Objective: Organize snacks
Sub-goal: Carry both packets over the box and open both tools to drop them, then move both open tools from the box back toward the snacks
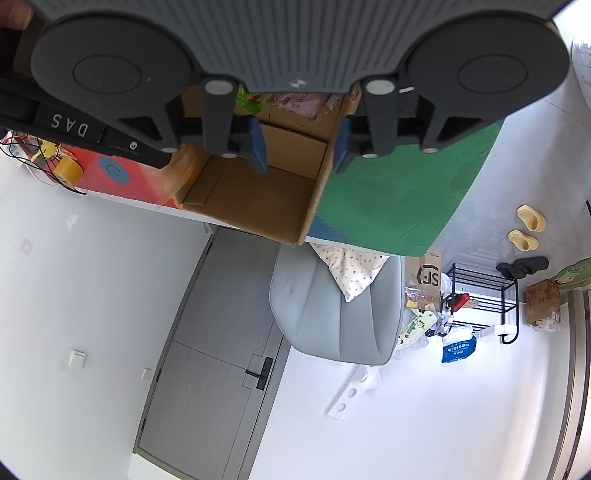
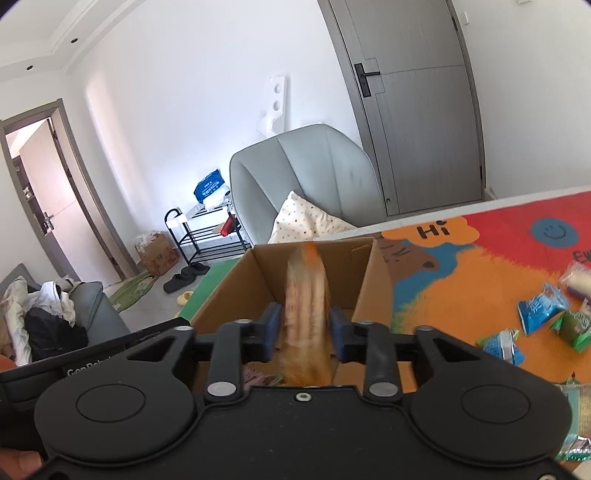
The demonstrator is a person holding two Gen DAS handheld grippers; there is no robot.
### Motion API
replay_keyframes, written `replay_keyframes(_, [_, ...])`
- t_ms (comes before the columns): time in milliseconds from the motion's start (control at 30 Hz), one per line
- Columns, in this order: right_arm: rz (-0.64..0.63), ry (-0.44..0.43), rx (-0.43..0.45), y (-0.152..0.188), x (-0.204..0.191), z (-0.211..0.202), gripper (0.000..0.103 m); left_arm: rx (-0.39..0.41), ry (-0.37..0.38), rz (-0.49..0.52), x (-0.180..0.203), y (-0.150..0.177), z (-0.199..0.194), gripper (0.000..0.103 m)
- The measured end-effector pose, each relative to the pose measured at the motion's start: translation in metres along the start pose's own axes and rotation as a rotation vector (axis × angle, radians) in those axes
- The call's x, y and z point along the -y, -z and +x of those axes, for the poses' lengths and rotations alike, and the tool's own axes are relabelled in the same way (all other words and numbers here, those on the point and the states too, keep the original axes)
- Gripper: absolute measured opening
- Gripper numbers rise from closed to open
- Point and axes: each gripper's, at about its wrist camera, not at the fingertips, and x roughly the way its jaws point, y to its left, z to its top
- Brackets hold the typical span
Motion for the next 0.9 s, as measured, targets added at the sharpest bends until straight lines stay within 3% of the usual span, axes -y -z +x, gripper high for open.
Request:
replay_keyframes(133, [0.005,0.025,0.017,0.001,0.005,-0.009,0.04,0.021,-0.004,0.002,0.003,0.002,-0.005,0.065])
replay_keyframes(333, [0.029,0.061,0.033,0.006,0.02,-0.026,0.043,0.03,-0.007,0.015,0.009,0.007,-0.009,0.083])
replay_keyframes(667, [0.055,0.1,0.026,0.02,0.042,-0.05,0.052,0.024,-0.008,0.057,0.031,0.018,-0.015,0.089])
replay_keyframes(900, [0.076,0.126,0.029,0.029,0.06,-0.069,0.069,0.013,-0.009,0.099,0.053,0.029,-0.019,0.093])
